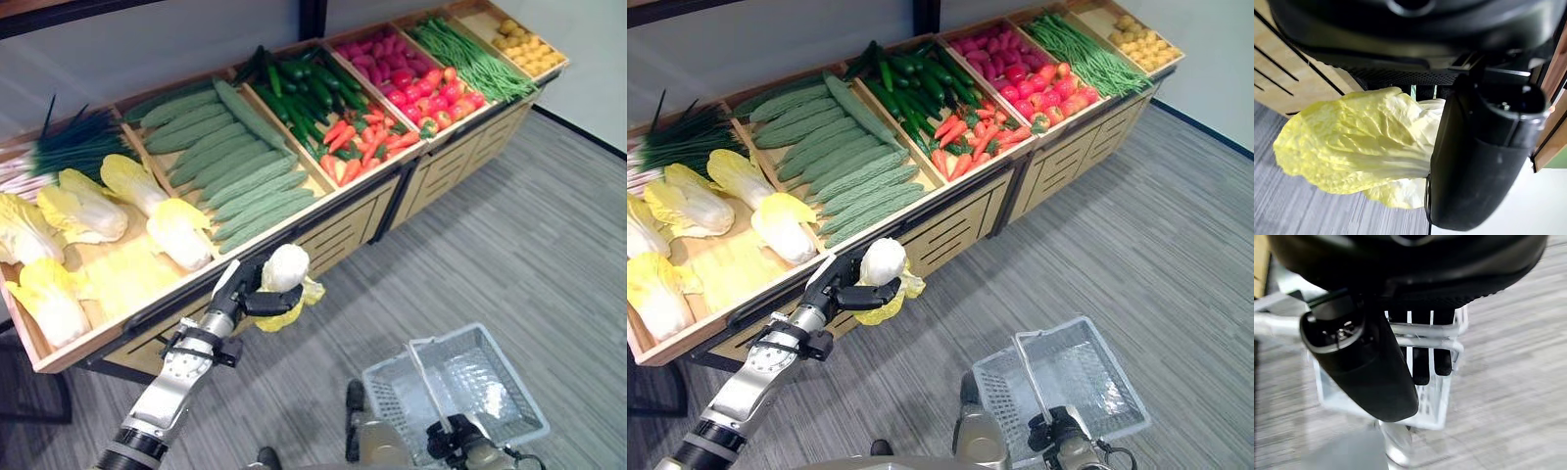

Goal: Get the vegetables into the basket

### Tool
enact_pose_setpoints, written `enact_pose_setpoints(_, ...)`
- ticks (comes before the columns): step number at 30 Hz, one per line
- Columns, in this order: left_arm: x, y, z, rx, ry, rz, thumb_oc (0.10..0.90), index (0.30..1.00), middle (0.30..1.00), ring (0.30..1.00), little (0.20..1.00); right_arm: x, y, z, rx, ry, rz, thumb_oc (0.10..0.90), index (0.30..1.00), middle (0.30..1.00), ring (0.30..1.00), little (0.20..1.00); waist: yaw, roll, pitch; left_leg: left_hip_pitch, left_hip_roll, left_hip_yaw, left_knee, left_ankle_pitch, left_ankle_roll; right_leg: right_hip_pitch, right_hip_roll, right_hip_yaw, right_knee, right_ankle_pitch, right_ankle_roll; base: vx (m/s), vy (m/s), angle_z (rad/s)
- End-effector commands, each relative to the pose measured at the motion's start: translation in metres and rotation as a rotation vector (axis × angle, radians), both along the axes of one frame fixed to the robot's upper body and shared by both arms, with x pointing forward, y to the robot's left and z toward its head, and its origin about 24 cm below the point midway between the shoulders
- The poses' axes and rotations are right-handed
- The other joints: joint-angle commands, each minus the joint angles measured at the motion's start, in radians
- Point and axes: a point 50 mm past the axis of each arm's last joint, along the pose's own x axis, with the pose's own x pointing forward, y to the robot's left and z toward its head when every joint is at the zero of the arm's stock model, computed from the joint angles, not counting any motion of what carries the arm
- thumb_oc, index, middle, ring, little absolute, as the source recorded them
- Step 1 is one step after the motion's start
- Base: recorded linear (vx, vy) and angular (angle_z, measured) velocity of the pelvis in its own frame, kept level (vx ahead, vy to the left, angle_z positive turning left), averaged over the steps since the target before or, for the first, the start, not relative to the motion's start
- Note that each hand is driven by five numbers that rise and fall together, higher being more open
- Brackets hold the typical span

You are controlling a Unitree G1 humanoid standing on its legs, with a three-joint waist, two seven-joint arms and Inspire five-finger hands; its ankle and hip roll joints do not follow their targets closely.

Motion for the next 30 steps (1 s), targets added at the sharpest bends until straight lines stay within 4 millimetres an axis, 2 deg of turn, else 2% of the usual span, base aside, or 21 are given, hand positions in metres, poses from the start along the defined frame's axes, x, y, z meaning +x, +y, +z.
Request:
enact_pose_setpoints(1, 0.014, -0.005, 0.067, -0.046, -0.334, -0.035, 0.400, 0.300, 0.300, 0.300, 0.300, 0.024, 0.019, 0.003, 0.046, -0.078, 0.071, 0.400, 0.300, 0.300, 0.300, 0.300, 0.035, -0.006, -0.084, -0.078, -0.017, -0.007, -0.021, -0.002, 0.004, 0.094, -0.068, -0.004, -0.071, 0.080, 0.052, -0.02, -0.034, -0.55)
enact_pose_setpoints(4, 0.011, 0.001, 0.066, -0.037, -0.334, -0.014, 0.400, 0.300, 0.300, 0.300, 0.300, 0.031, 0.021, 0.005, 0.043, -0.086, 0.104, 0.400, 0.300, 0.300, 0.300, 0.300, 0.064, -0.018, -0.106, -0.086, -0.022, 0.038, -0.021, 0.007, -0.005, 0.165, -0.065, -0.057, -0.166, 0.090, 0.069, -0.04, -0.090, -0.69)
enact_pose_setpoints(5, 0.010, 0.002, 0.064, -0.037, -0.329, -0.004, 0.400, 0.300, 0.300, 0.300, 0.300, 0.032, 0.018, 0.006, 0.032, -0.089, 0.113, 0.400, 0.300, 0.300, 0.300, 0.300, 0.066, -0.015, -0.116, -0.086, -0.013, 0.048, -0.021, 0.020, -0.017, 0.169, -0.042, -0.041, -0.198, 0.077, 0.064, 0.03, -0.182, -0.79)
enact_pose_setpoints(10, 0.010, -0.003, 0.059, -0.048, -0.310, -0.012, 0.400, 0.300, 0.300, 0.300, 0.300, 0.023, 0.012, 0.004, 0.026, -0.072, 0.086, 0.400, 0.300, 0.300, 0.300, 0.300, 0.054, -0.001, -0.121, -0.074, 0.021, 0.047, -0.020, 0.044, -0.046, 0.205, 0.007, -0.049, -0.260, 0.046, 0.041, 0.06, -0.157, -0.50)
enact_pose_setpoints(19, 0.010, -0.005, 0.057, -0.067, -0.298, -0.014, 0.400, 0.300, 0.300, 0.300, 0.300, 0.021, 0.002, 0.007, -0.004, -0.069, 0.100, 0.400, 0.300, 0.300, 0.300, 0.300, 0.036, 0.036, -0.094, -0.087, 0.067, 0.042, -0.014, 0.078, -0.083, 0.197, 0.046, -0.044, -0.260, 0.014, 0.012, 0.04, -0.101, 0.07)
enact_pose_setpoints(22, 0.011, -0.005, 0.057, -0.069, -0.295, -0.013, 0.400, 0.300, 0.300, 0.300, 0.300, 0.021, -0.002, 0.008, -0.015, -0.071, 0.107, 0.400, 0.300, 0.300, 0.300, 0.300, 0.036, 0.036, -0.077, -0.113, 0.079, 0.030, 0.028, 0.080, -0.092, 0.192, 0.055, -0.043, -0.259, 0.004, 0.000, 0.02, -0.124, 0.08)
enact_pose_setpoints(24, 0.012, -0.006, 0.056, -0.071, -0.291, -0.018, 0.400, 0.300, 0.300, 0.300, 0.300, 0.020, -0.005, 0.009, -0.024, -0.067, 0.103, 0.400, 0.300, 0.300, 0.300, 0.300, 0.045, 0.024, -0.044, -0.178, 0.113, 0.001, 0.177, 0.035, -0.110, 0.202, 0.056, -0.043, -0.256, -0.014, -0.020, -0.05, -0.166, 0.16)
enact_pose_setpoints(25, 0.012, -0.006, 0.057, -0.071, -0.295, -0.018, 0.400, 0.300, 0.300, 0.300, 0.300, 0.021, -0.007, 0.010, -0.030, -0.075, 0.096, 0.400, 0.300, 0.300, 0.300, 0.300, 0.055, 0.016, -0.026, -0.217, 0.121, -0.030, 0.229, 0.059, -0.106, 0.195, 0.058, -0.049, -0.257, -0.004, -0.037, -0.08, -0.094, 0.20)
enact_pose_setpoints(26, 0.013, -0.007, 0.058, -0.078, -0.302, -0.013, 0.400, 0.300, 0.300, 0.300, 0.300, 0.023, -0.009, 0.011, -0.035, -0.088, 0.084, 0.400, 0.300, 0.300, 0.300, 0.300, 0.066, 0.015, -0.016, -0.246, 0.106, -0.106, 0.252, 0.069, -0.114, 0.195, 0.061, -0.036, -0.260, -0.006, -0.037, -0.07, 0.009, 0.08)
enact_pose_setpoints(28, 0.014, -0.005, 0.059, -0.071, -0.310, 0.005, 0.400, 0.300, 0.300, 0.300, 0.300, 0.028, -0.008, 0.013, -0.036, -0.100, 0.087, 0.400, 0.300, 0.300, 0.300, 0.300, 0.085, 0.009, -0.013, -0.267, 0.060, -0.252, 0.172, 0.049, -0.105, 0.179, 0.050, -0.005, -0.272, 0.007, -0.026, 0.05, 0.132, -0.17)
enact_pose_setpoints(29, 0.013, -0.003, 0.058, -0.065, -0.310, 0.017, 0.400, 0.300, 0.300, 0.300, 0.300, 0.029, -0.007, 0.013, -0.034, -0.106, 0.082, 0.400, 0.300, 0.300, 0.300, 0.300, 0.089, 0.006, -0.012, -0.270, 0.054, -0.306, 0.134, 0.052, -0.103, 0.169, 0.042, 0.016, -0.273, 0.022, -0.016, 0.11, 0.213, -0.48)
enact_pose_setpoints(30, 0.012, 0.003, 0.057, -0.046, -0.312, 0.037, 0.400, 0.300, 0.300, 0.300, 0.300, 0.031, -0.005, 0.013, -0.025, -0.108, 0.099, 0.400, 0.300, 0.300, 0.300, 0.300, 0.089, 0.003, -0.014, -0.271, 0.045, -0.348, 0.129, 0.029, -0.090, 0.146, 0.032, 0.051, -0.260, 0.029, -0.007, 0.09, 0.206, -0.62)
